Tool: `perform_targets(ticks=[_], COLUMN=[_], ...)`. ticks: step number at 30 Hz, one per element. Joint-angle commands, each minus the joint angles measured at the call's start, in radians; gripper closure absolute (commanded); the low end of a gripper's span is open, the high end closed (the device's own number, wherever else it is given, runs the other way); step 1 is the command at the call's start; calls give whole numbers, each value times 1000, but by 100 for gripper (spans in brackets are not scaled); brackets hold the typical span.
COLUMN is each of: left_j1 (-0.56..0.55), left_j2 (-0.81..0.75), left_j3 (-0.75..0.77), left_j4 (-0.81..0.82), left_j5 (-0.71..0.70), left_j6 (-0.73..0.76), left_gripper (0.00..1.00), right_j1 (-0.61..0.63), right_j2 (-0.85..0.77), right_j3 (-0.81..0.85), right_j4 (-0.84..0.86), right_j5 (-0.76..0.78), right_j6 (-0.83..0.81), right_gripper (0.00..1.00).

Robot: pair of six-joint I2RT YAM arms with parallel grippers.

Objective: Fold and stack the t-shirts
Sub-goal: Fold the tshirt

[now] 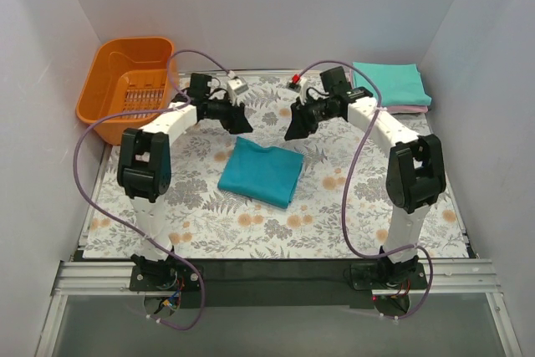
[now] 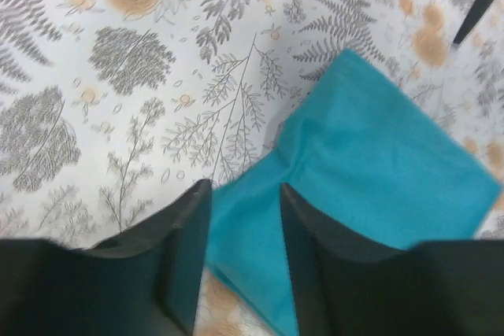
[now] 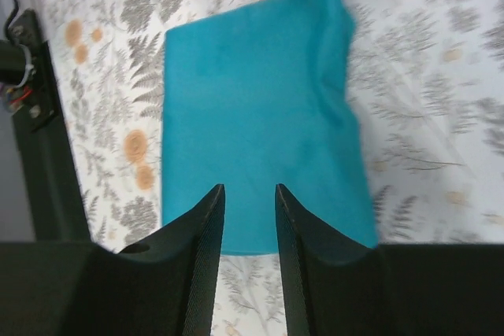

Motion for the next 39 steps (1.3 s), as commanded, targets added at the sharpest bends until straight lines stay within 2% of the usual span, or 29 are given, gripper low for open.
perform_targets(ticks=[1,4,5,9,13,18,20,24,25,26,29,32,35,39], left_j1=[47,50,50,50,56,65,77,93,97,100,110,110,110,110], left_j2=[-118,-101,-92,-16,95,230,262,265,242,227,134,13,-50,-75], left_j3=[1,-45,-55,-75,-18,98,146,224,234,232,189,70,-22,-116], left_j4=[-62,-91,-93,-40,-13,34,33,30,30,30,30,36,-31,-156], left_j5=[112,139,139,81,10,-83,-96,-94,-75,-53,51,160,256,283], left_j6=[-250,-304,-334,-435,-511,-616,-690,-722,-724,-730,-719,-692,-635,-572], left_gripper=[66,84,93,100,100,100,100,100,96,87,80,80,80,81], right_j1=[45,65,63,49,22,-4,-17,-36,-40,-43,-50,-47,-11,66], right_j2=[22,68,83,158,226,366,405,448,442,434,362,258,168,85], right_j3=[-77,-92,-88,-83,-42,131,230,348,372,382,402,342,243,-21], right_j4=[91,149,152,149,134,77,57,37,39,41,42,41,53,148], right_j5=[-90,-87,-83,-24,50,147,187,253,273,279,247,71,-82,-187], right_j6=[109,152,150,124,71,-12,-47,-69,-73,-87,-81,6,139,250], right_gripper=[67,72,72,73,73,73,73,72,72,71,68,61,57,53])
